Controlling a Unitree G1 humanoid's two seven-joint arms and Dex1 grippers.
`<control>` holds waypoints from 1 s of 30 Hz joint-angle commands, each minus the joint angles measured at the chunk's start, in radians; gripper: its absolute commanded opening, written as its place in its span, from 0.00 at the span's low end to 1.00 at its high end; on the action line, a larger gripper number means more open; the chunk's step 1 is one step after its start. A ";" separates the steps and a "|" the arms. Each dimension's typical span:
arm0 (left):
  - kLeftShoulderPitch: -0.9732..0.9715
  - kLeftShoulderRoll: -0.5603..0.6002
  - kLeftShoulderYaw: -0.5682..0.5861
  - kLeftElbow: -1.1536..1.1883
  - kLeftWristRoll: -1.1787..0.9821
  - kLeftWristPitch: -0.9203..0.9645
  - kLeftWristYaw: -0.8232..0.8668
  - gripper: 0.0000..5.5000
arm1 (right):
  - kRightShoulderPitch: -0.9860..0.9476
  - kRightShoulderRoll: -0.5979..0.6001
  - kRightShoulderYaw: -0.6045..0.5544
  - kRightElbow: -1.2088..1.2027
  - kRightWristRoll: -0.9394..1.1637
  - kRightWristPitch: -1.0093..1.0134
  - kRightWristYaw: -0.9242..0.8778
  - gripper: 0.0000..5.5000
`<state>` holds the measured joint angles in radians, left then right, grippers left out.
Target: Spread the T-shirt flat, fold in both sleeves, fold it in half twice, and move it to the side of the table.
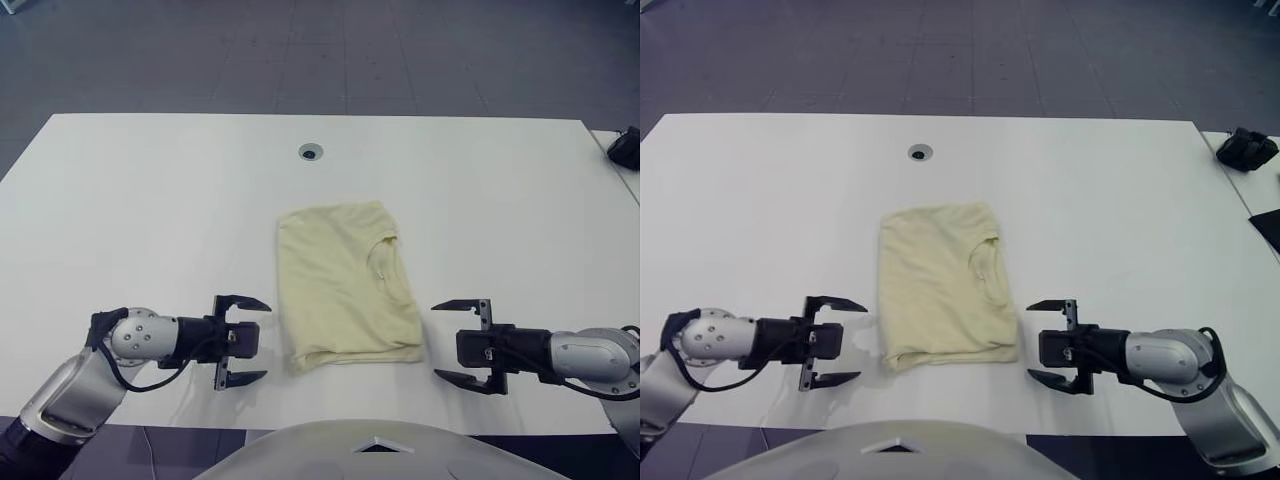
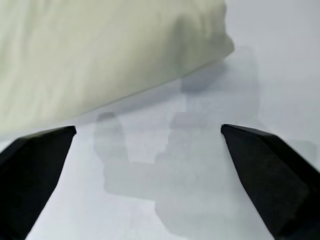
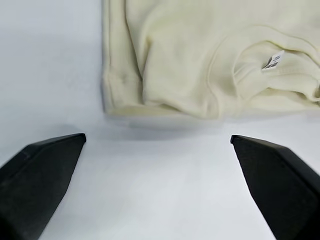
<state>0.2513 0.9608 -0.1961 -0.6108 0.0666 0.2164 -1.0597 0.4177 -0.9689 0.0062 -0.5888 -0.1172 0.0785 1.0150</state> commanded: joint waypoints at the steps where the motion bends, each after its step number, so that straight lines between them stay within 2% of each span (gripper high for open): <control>1: 0.011 -0.017 -0.079 0.005 0.120 0.000 0.061 0.98 | 0.009 0.005 0.060 -0.009 -0.044 0.003 -0.014 0.98; 8: -0.004 -0.042 -0.157 -0.013 0.215 -0.036 0.115 0.98 | -0.055 0.026 0.139 0.008 -0.110 -0.023 -0.066 0.98; 16: 0.071 0.039 -0.176 -0.087 0.224 -0.023 0.061 0.98 | -0.074 -0.003 0.140 0.047 -0.104 -0.062 -0.070 0.98; 24: 0.069 -0.031 -0.238 -0.128 0.268 0.049 0.095 0.98 | -0.108 -0.004 0.161 0.093 -0.112 -0.098 -0.069 0.98; 27: 0.063 -0.042 -0.246 -0.128 0.269 0.090 0.094 0.88 | -0.104 0.002 0.170 0.094 -0.118 -0.100 -0.077 0.98; 30: 0.049 -0.060 -0.259 -0.102 0.282 0.108 0.106 0.78 | -0.104 0.007 0.182 0.099 -0.121 -0.103 -0.083 0.89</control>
<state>0.2840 0.9072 -0.4225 -0.7772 0.3091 0.2780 -0.9496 0.2973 -0.9565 0.1640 -0.5185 -0.2025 -0.0369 0.9268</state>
